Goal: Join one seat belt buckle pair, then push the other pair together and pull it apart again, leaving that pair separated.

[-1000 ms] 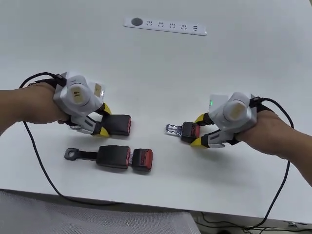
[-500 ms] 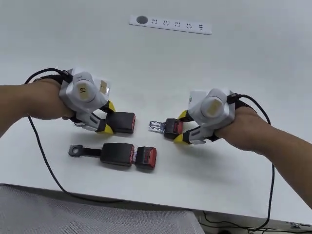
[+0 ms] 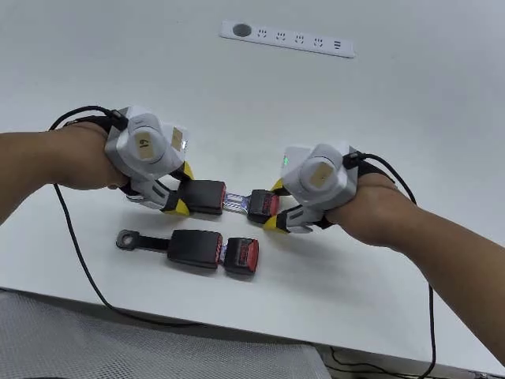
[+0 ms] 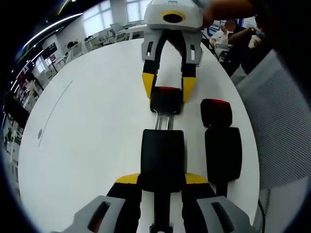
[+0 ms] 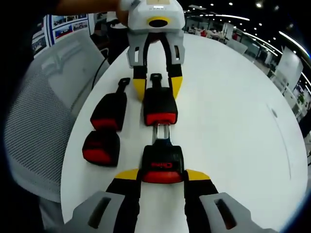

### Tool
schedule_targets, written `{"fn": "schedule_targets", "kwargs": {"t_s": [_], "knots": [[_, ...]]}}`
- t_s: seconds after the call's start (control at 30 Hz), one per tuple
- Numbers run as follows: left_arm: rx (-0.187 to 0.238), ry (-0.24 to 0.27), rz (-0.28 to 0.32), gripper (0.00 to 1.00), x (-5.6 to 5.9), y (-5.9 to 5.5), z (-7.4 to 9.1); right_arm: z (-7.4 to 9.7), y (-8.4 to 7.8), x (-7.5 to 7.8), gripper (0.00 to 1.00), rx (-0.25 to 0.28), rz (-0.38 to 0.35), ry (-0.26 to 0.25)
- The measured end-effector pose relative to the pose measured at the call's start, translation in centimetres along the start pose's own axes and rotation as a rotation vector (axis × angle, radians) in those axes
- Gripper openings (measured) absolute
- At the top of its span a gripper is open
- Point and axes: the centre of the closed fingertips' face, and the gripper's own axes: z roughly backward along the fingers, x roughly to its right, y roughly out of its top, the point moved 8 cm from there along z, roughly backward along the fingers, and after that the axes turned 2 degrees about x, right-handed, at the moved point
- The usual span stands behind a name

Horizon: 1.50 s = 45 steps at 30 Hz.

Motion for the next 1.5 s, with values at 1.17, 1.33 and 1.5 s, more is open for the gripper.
{"fn": "schedule_targets", "kwargs": {"t_s": [1.17, 1.33, 1.5], "knots": [[0.009, -0.009, -0.024, 0.31, -0.1, 0.0, -0.1, -1.6, 2.0, -0.1, 0.30, 0.027, 0.023, 0.040], [0.012, -0.011, -0.026, 0.31, -0.1, -0.1, -0.1, -1.9, 2.1, 0.1, 0.29, 0.020, 0.022, 0.043], [0.014, -0.009, -0.023, 0.31, -0.2, -0.3, -0.1, -1.9, 2.3, 0.0, 0.29, 0.009, 0.018, 0.039]]}}
